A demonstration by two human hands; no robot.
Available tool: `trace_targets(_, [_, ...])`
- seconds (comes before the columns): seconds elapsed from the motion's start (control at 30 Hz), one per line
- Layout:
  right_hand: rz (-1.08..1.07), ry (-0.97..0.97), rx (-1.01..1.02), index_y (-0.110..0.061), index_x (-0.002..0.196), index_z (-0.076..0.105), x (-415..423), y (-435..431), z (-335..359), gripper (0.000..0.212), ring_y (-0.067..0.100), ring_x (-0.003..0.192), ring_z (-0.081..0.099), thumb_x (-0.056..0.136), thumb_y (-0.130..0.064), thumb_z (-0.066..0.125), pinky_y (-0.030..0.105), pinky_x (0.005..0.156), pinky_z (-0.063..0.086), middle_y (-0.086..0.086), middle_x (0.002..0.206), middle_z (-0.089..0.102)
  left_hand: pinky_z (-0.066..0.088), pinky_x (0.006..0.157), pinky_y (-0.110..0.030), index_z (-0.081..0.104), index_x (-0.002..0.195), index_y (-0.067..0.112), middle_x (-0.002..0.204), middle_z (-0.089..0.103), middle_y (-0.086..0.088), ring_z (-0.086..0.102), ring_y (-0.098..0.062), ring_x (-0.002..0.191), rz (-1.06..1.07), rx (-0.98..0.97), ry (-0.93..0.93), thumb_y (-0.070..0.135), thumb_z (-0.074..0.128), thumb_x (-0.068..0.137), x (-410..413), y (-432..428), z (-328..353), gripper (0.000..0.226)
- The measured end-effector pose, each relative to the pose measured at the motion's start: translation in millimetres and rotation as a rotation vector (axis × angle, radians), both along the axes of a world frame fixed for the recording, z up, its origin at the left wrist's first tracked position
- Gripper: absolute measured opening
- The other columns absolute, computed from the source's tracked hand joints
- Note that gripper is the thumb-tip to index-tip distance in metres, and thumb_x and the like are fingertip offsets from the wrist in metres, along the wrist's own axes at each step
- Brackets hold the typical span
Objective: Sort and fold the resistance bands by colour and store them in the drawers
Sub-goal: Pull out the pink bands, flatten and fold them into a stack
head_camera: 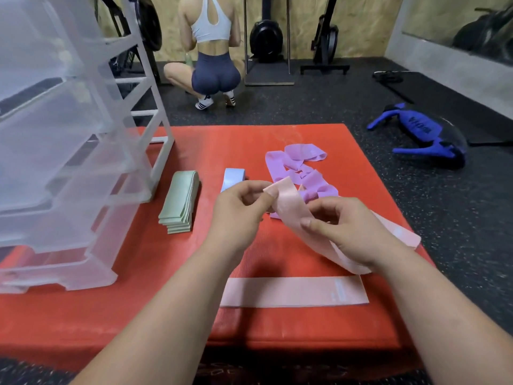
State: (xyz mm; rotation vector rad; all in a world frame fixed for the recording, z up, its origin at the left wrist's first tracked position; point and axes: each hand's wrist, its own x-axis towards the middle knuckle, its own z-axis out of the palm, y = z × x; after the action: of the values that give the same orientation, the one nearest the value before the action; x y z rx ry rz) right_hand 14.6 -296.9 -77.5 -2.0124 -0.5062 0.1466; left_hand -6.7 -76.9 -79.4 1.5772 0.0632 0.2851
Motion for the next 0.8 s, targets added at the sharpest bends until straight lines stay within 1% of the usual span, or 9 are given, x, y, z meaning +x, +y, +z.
trace_targets(0.1, [-0.032, -0.033, 0.033, -0.023, 0.102, 0.078, -1, 3, -1, 0.01, 0.024, 0.097, 0.073, 0.094, -0.018, 0.075, 0.046, 0.09, 0.055, -0.005, 0.098, 0.079, 0.051, 0.067, -0.025, 0.08, 0.109, 0.02, 0.081, 0.075, 0.005, 0.064, -0.005, 0.073, -0.052, 0.008, 0.017, 0.021, 0.073, 0.1, -1, 2, 2, 0.012])
trace_targets(0.17, [-0.058, -0.07, 0.028, -0.026, 0.101, 0.077, -2, 5, -1, 0.011, 0.025, 0.086, 0.071, 0.092, -0.021, 0.076, 0.043, 0.082, 0.056, -0.006, 0.093, 0.077, 0.05, 0.067, -0.025, 0.08, 0.107, 0.022, 0.079, 0.072, 0.004, 0.059, -0.007, 0.07, -0.097, 0.04, 0.03, 0.024, 0.076, 0.098, -2, 4, 3, 0.01])
trace_targets(0.3, [-0.041, -0.17, -0.189, -0.032, 0.097, 0.072, -5, 0, -7, 0.016, 0.007, 0.067, 0.06, 0.086, -0.023, 0.08, 0.027, 0.066, 0.05, -0.019, 0.085, 0.069, 0.047, 0.061, -0.022, 0.077, 0.1, 0.018, 0.07, 0.065, 0.008, 0.056, -0.009, 0.067, -0.004, 0.028, -0.008, 0.023, 0.075, 0.098, -6, 10, 5, 0.005])
trace_targets(0.4, [-0.125, -0.223, -0.408, -0.037, 0.088, 0.068, -1, -16, -13, 0.013, 0.003, 0.069, 0.061, 0.086, -0.03, 0.078, 0.033, 0.066, 0.049, -0.02, 0.075, 0.069, 0.049, 0.062, -0.02, 0.074, 0.105, 0.013, 0.074, 0.066, 0.012, 0.058, -0.007, 0.07, 0.137, -0.067, -0.069, 0.021, 0.073, 0.1, -6, 19, 7, 0.009])
trace_targets(0.5, [-0.241, -0.246, -0.432, -0.035, 0.09, 0.074, 6, -37, -6, 0.011, -0.001, 0.074, 0.064, 0.086, -0.027, 0.08, 0.026, 0.069, 0.047, -0.02, 0.077, 0.072, 0.049, 0.062, -0.02, 0.073, 0.107, 0.011, 0.076, 0.069, 0.012, 0.06, -0.004, 0.071, 0.177, -0.077, -0.056, 0.02, 0.073, 0.1, -8, 27, 4, 0.011])
trace_targets(0.57, [-0.284, -0.252, -0.487, -0.032, 0.093, 0.074, 9, -48, -1, 0.008, 0.012, 0.075, 0.067, 0.087, -0.028, 0.078, 0.033, 0.073, 0.051, -0.015, 0.078, 0.073, 0.051, 0.065, -0.022, 0.073, 0.107, 0.012, 0.077, 0.069, 0.013, 0.061, -0.005, 0.074, 0.178, -0.075, -0.038, 0.021, 0.073, 0.1, -11, 28, 1, 0.011])
trace_targets(0.63, [-0.314, -0.263, -0.569, -0.029, 0.09, 0.073, 9, -56, 0, 0.002, 0.024, 0.076, 0.067, 0.089, -0.029, 0.073, 0.039, 0.072, 0.053, -0.008, 0.076, 0.072, 0.055, 0.077, -0.032, 0.074, 0.106, 0.017, 0.083, 0.07, 0.01, 0.064, -0.009, 0.083, 0.206, -0.096, -0.028, 0.025, 0.074, 0.1, -11, 31, -1, 0.01])
trace_targets(0.7, [-0.348, -0.241, -0.555, -0.031, 0.088, 0.074, 10, -66, 1, 0.004, 0.024, 0.078, 0.066, 0.089, -0.026, 0.074, 0.038, 0.07, 0.052, -0.007, 0.076, 0.072, 0.057, 0.083, -0.039, 0.075, 0.106, 0.019, 0.087, 0.072, 0.008, 0.067, -0.01, 0.087, 0.248, -0.106, -0.019, 0.025, 0.074, 0.1, -11, 37, -1, 0.009])
trace_targets(0.8, [-0.369, -0.15, -0.412, -0.033, 0.088, 0.076, 9, -77, 7, 0.01, 0.016, 0.078, 0.068, 0.087, -0.023, 0.078, 0.031, 0.066, 0.049, -0.012, 0.076, 0.074, 0.057, 0.078, -0.03, 0.075, 0.113, 0.017, 0.093, 0.077, 0.005, 0.071, -0.007, 0.086, 0.264, -0.075, 0.008, 0.019, 0.073, 0.1, -13, 44, 0, 0.014])
